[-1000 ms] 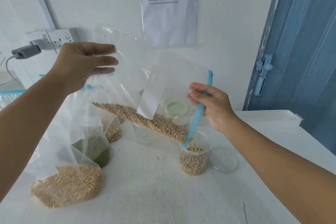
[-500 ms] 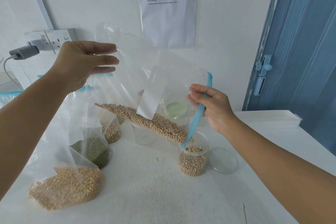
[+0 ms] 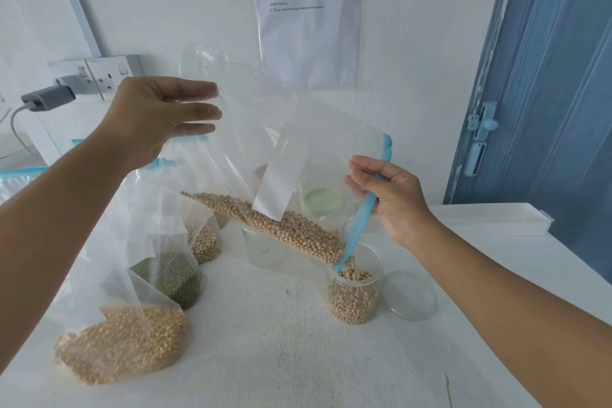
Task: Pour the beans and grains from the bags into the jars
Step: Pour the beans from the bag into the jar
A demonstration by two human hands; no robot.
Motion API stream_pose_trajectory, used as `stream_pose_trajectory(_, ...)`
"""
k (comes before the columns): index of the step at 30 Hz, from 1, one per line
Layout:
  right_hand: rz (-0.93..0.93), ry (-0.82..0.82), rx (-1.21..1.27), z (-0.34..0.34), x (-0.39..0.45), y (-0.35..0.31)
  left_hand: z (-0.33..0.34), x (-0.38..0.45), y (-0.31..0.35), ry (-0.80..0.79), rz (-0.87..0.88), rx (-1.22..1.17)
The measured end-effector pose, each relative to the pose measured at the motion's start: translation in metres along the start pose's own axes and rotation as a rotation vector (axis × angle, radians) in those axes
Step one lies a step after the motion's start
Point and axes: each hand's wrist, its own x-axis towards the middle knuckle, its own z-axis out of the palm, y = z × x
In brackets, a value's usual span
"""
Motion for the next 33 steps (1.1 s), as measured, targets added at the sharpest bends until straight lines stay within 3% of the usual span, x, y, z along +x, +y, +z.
stream_pose_trajectory(33, -0.019, -0.003, -0.006, 0.002, -0.003, -0.004, 0.001, 0.007, 0.011, -0.020, 0.044, 0.044)
